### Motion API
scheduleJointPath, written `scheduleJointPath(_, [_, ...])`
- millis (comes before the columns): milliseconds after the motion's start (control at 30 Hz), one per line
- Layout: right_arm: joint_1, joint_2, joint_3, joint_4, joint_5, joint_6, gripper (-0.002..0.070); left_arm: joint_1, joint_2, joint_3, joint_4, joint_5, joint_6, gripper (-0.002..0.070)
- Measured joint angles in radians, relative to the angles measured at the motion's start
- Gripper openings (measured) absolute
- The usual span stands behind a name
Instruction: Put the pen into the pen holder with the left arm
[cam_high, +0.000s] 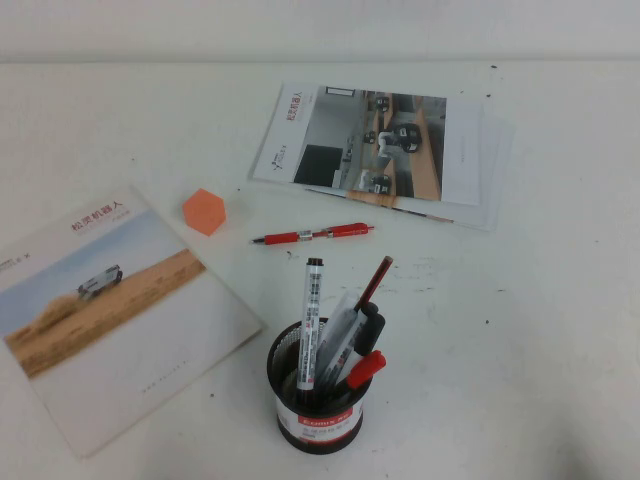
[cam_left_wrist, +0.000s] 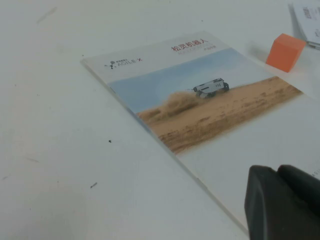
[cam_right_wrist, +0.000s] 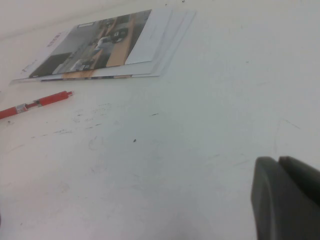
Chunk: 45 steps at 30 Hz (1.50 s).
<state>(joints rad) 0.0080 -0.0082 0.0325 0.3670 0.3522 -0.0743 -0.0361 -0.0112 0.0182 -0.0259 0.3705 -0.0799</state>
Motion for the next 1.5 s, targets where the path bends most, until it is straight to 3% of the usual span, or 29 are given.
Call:
scheduleJointPath(1267, [0.0,0.0,0.0,0.003,0.0,0.0,-0.0022,0.0,0.0,0.0,-0.001,-0.008,0.0,-0.0001])
scheduleJointPath(1500, [0.0,0.0,0.0,0.003,0.0,0.0,-0.0022,0.0,0.0,0.008,-0.01,-0.188,-0.185,-0.0001])
